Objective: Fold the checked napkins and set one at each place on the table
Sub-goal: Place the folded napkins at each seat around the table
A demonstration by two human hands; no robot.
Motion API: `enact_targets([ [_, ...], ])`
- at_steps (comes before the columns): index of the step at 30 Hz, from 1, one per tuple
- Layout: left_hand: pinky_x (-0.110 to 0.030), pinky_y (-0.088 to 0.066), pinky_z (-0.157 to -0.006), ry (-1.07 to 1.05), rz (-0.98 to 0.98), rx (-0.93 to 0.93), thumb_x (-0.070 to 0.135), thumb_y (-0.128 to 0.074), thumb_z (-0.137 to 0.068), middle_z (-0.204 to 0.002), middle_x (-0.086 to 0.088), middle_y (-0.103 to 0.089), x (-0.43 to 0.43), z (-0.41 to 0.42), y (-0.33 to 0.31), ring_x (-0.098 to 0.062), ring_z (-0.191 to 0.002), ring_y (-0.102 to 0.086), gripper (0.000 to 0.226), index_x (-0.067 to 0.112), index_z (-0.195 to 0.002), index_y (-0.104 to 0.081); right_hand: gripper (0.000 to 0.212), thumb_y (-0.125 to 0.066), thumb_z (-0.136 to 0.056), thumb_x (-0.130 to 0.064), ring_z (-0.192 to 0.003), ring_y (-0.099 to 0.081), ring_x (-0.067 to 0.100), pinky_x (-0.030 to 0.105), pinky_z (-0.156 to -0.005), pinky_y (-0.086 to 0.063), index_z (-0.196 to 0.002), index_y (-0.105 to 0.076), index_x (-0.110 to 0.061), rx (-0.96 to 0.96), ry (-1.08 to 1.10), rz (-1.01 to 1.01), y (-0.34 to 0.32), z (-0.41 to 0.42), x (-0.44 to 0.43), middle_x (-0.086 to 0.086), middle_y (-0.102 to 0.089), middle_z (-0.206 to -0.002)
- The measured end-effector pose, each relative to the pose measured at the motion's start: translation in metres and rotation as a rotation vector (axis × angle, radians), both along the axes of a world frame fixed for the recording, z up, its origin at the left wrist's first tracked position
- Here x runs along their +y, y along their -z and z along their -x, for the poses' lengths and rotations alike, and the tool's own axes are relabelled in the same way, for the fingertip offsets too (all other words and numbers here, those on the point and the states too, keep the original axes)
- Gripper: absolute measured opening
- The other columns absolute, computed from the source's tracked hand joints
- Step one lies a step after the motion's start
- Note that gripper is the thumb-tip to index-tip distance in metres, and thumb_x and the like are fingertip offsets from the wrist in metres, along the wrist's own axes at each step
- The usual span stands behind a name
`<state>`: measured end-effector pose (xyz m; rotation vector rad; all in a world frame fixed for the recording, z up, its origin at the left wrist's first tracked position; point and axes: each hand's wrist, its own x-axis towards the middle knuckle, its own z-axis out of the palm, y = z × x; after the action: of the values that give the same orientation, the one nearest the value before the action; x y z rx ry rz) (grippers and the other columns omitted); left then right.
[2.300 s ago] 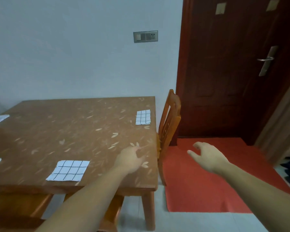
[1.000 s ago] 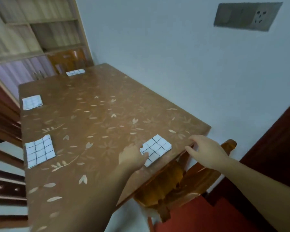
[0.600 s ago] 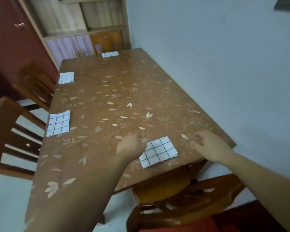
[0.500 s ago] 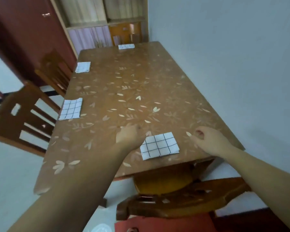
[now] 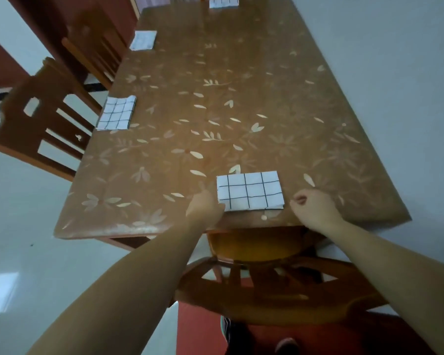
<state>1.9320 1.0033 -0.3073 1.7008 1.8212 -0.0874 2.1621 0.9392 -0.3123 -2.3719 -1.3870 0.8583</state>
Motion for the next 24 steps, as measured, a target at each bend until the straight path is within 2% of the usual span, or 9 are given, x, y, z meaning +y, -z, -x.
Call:
enact_targets([
  [2,-0.037,-0.042,-0.097,-0.029,0.007,-0.022,0.021,-0.051,-0.1,-0.139,-0.023,-0.048,-0.001,-0.006,0.004,-0.037,-0.125,-0.049,0.049,-0.005,-0.14,-0.04,0.025,-0.058,-0.092,-0.025,-0.093,-0.064,0.032,0.044,-0.084,-0.054,-0.093,-0.069,-0.003,0.025,0.04,0.026,0.013,0.002,0.005,0.018,-0.071,-0.101],
  [4,-0.034,-0.04,-0.098,-0.073,-0.013,-0.033,0.023,-0.046,-0.102,-0.144,-0.021,-0.045,0.001,-0.009,0.011,-0.035,-0.13,-0.045,0.049,-0.003,-0.143,-0.037,0.027,-0.058,-0.093,-0.025,-0.087,-0.064,0.029,0.037,-0.079,-0.053,-0.095,-0.072,-0.002,0.055,0.062,0.026,0.021,0.005,0.01,0.017,-0.072,-0.098],
  [6,-0.032,-0.043,-0.091,-0.146,-0.015,-0.07,0.024,-0.05,-0.101,-0.123,-0.019,-0.055,0.006,-0.007,0.024,-0.033,-0.123,-0.052,0.046,-0.005,-0.137,-0.046,0.032,-0.059,-0.094,-0.028,-0.083,-0.062,0.03,0.034,-0.073,-0.049,-0.097,-0.072,0.0,0.062,0.089,0.037,0.026,0.008,0.015,0.018,-0.071,-0.098],
  [8,-0.029,-0.045,-0.077,-0.191,0.034,-0.104,0.027,-0.057,-0.097,-0.092,-0.008,-0.055,0.009,-0.005,0.031,-0.027,-0.101,-0.062,0.038,-0.003,-0.12,-0.061,0.041,-0.059,-0.093,-0.031,-0.085,-0.063,0.039,0.036,-0.07,-0.048,-0.097,-0.07,0.008,0.101,0.128,0.048,0.03,0.011,0.022,0.027,-0.069,-0.097],
  [11,-0.025,-0.042,-0.07,-0.238,0.047,-0.146,0.026,-0.065,-0.091,-0.071,0.005,-0.047,0.013,-0.003,0.036,-0.016,-0.077,-0.052,0.023,0.008,-0.105,-0.07,0.042,-0.064,-0.089,-0.029,-0.068,-0.057,0.033,0.036,-0.067,-0.047,-0.093,-0.069,0.012,0.17,0.182,0.05,0.033,0.013,0.03,0.032,-0.068,-0.09],
  [14,-0.027,-0.048,-0.084,-0.25,0.038,-0.154,0.017,-0.068,-0.089,-0.074,0.007,-0.047,0.015,0.002,0.039,-0.02,-0.087,-0.056,0.015,0.011,-0.102,-0.07,0.024,-0.066,-0.088,-0.021,-0.075,-0.063,0.028,0.034,-0.07,-0.049,-0.084,-0.071,0.001,0.187,0.179,0.069,0.035,0.013,0.032,0.022,-0.069,-0.078],
  [17,-0.03,-0.049,-0.096,-0.255,0.04,-0.161,0.014,-0.067,-0.087,-0.105,-0.003,-0.069,0.015,0.008,0.039,-0.022,-0.104,-0.062,0.02,0.014,-0.106,-0.072,0.013,-0.067,-0.087,-0.018,-0.078,-0.065,0.026,0.029,-0.065,-0.047,-0.083,-0.072,-0.006,0.203,0.137,0.105,0.034,0.015,0.03,0.009,-0.068,-0.073],
  [19,-0.029,-0.05,-0.092,-0.259,0.048,-0.164,0.014,-0.068,-0.087,-0.112,-0.005,-0.068,0.014,0.008,0.038,-0.021,-0.103,-0.062,0.021,0.015,-0.107,-0.072,0.014,-0.067,-0.086,-0.016,-0.071,-0.063,0.024,0.03,-0.063,-0.047,-0.084,-0.072,-0.002,0.222,0.129,0.121,0.031,0.014,0.027,0.01,-0.066,-0.069],
  [24,-0.023,-0.046,-0.074,-0.178,0.041,-0.179,0.015,-0.068,-0.087,-0.099,-0.001,-0.066,0.007,-0.001,0.041,-0.016,-0.086,-0.058,0.02,0.013,-0.107,-0.071,0.018,-0.068,-0.086,-0.017,-0.071,-0.064,0.025,0.031,-0.064,-0.047,-0.082,-0.073,0.001,0.195,0.092,0.135,0.03,-0.003,0.013,0.018,-0.071,-0.08],
])
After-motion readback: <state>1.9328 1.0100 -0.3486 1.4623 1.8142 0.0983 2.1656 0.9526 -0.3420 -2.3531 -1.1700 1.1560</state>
